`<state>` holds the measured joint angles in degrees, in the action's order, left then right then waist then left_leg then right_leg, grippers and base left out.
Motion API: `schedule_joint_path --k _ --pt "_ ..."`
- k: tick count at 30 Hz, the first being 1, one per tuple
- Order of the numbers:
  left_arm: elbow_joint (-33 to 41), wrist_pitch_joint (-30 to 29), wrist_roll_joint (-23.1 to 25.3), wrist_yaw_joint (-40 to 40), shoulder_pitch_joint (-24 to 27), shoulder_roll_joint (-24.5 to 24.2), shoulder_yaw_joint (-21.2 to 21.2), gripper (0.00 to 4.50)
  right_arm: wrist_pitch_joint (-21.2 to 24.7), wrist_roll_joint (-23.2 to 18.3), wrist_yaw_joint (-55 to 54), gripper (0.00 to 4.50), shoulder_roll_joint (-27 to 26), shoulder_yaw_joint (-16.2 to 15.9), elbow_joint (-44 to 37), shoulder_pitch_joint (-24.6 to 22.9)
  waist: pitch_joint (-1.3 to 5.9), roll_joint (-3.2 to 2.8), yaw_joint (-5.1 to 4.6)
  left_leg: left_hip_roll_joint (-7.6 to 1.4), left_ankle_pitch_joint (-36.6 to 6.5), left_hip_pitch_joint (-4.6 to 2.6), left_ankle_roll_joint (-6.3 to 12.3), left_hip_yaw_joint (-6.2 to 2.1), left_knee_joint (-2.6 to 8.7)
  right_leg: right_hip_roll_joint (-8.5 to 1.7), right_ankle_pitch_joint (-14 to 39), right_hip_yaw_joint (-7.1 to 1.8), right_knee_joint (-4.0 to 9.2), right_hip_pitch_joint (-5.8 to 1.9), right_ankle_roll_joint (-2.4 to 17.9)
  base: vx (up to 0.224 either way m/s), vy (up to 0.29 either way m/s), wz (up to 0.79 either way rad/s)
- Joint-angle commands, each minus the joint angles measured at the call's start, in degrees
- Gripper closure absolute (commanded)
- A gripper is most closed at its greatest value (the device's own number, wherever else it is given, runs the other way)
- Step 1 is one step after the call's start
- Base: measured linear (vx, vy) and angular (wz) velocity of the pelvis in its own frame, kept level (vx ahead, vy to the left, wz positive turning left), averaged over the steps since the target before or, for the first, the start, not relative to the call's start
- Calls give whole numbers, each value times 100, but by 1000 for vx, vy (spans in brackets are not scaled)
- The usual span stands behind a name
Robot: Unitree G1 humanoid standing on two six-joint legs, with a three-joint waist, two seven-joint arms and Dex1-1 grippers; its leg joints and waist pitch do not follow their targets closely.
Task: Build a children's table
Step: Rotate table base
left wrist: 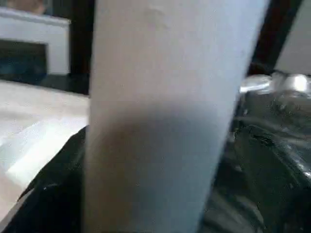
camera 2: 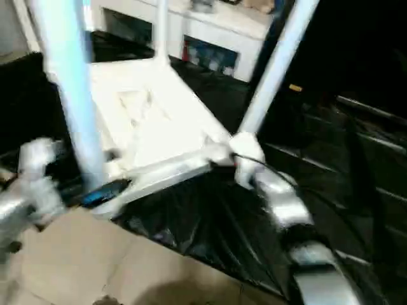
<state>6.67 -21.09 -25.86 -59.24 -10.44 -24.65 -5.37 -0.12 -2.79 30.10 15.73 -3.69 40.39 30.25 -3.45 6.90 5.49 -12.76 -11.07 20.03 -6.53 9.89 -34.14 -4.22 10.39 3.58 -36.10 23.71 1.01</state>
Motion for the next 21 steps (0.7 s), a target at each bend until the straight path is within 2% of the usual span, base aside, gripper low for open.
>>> schedule_joint_path --k 1,3,4,5,6,7,8,9,10,11,12,13,14,15,16,17,18,19,21 --pt "-298 140 280 -114 -393 247 564 7 183 -9 -204 0 162 242 -233 -144 364 -237 -32 -4 -1186 -35 -217 48 433 -237 872 -262 385 -302 846 0 0 0" --pt "-551 246 442 -114 -619 386 754 7 247 -9 -281 0 220 281 -352 -231 371 -190 -33 5 -1236 -42 -162 56 415 -247 1113 -267 417 -304 797 0 0 0" --pt "-852 420 651 -99 -866 558 949 7 288 -11 -342 0 282 326 -436 -302 366 -344 -71 7 -1197 -24 -167 47 429 -239 1064 -265 464 -307 791 0 0 0" --pt "-970 438 689 -108 -965 642 1013 7 300 -11 -366 0 309 348 -461 -327 385 -420 -66 15 -1213 -40 -178 34 402 -241 982 -263 416 -319 831 0 0 0" --pt "-1562 727 997 33 -1362 926 1237 7 406 1 -468 0 387 425 -672 -474 377 -418 -99 20 -1217 -24 -155 44 409 -228 972 -262 453 -326 828 0 0 0" --pt "-1737 837 1078 60 -1471 1002 1293 7 446 3 -493 0 406 446 -745 -522 383 -353 -77 42 -1252 -42 -88 54 378 -211 1167 -251 473 -327 764 0 0 0" --pt "-2585 1143 1381 255 -2002 1372 1493 7 633 35 -593 0 492 543 -1102 -762 392 -362 -84 45 -1209 -29 -44 52 377 -228 1181 -267 477 -348 777 0 0 0" --pt "-3189 1425 1649 551 -2384 1645 1597 7 730 51 -642 0 554 616 -1281 -909 375 -469 -43 82 -1225 -117 85 95 347 -200 1385 -280 611 -266 656 0 0 0" --pt "-3355 1498 1703 629 -2493 1737 1612 7 751 50 -651 0 574 641 -1314 -945 383 -523 -58 71 -1256 -100 88 70 354 -208 1365 -280 573 -299 709 0 0 0" --pt "-3386 1505 1710 647 -2514 1755 1612 7 754 51 -654 0 577 645 -1323 -953 415 -426 -92 61 -1071 38 100 27 365 -249 1288 -252 515 -434 758 0 0 0" --pt "-3960 1690 1846 1011 -2890 2032 1631 7 867 54 -714 0 629 708 -1542 -1115 399 -395 -103 91 -970 96 136 28 365 -226 1380 -241 538 -451 670 0 0 0" --pt "-4294 1884 1966 1302 -3098 2157 1655 7 941 50 -753 0 650 744 -1668 -1201 423 -492 -133 123 -854 89 199 25 330 -220 1445 -251 581 -435 570 0 0 0" --pt "-4603 2008 1987 1499 -3278 2265 1638 7 1009 44 -796 0 669 772 -1777 -1270 423 -492 -133 123 -854 89 199 25 330 -220 1445 -251 581 -435 570 0 0 0" --pt "-4868 2192 2087 1812 -3426 2327 1632 7 1052 40 -836 0 680 799 -1865 -1322 437 -573 -180 134 -834 97 232 11 318 -205 1308 -244 575 -452 601 0 0 0" --pt "-5005 2350 2114 1939 -3495 2362 1603 7 1082 22 -857 0 679 826 -1930 -1359 450 -531 -233 138 -810 115 286 -5 313 -204 1235 -224 562 -483 636 0 0 0" --pt "-5029 2337 2011 1878 -3498 2374 1525 7 1120 7 -876 0 672 844 -2012 -1396 456 -514 -272 154 -722 143 364 -6 299 -206 1212 -216 556 -501 659 0 0 0" --pt "-4974 2385 1984 1846 -3452 2350 1494 7 1142 -2 -882 0 667 854 -2071 -1426 457 -509 -290 158 -689 141 417 -1 295 -208 1204 -217 569 -491 697 0 0 0" --pt "-4949 2422 1967 1805 -3424 2338 1481 7 1156 -11 -885 0 669 857 -2103 -1446 457 -534 -324 160 -660 159 505 1 286 -207 1208 -213 567 -492 778 0 0 0" --pt "-4690 2574 1705 1379 -3140 2267 1265 7 1251 -26 -945 0 639 846 -2273 -1562 456 -511 -335 127 -645 141 634 3 294 -230 1254 -210 568 -467 951 0 0 0"
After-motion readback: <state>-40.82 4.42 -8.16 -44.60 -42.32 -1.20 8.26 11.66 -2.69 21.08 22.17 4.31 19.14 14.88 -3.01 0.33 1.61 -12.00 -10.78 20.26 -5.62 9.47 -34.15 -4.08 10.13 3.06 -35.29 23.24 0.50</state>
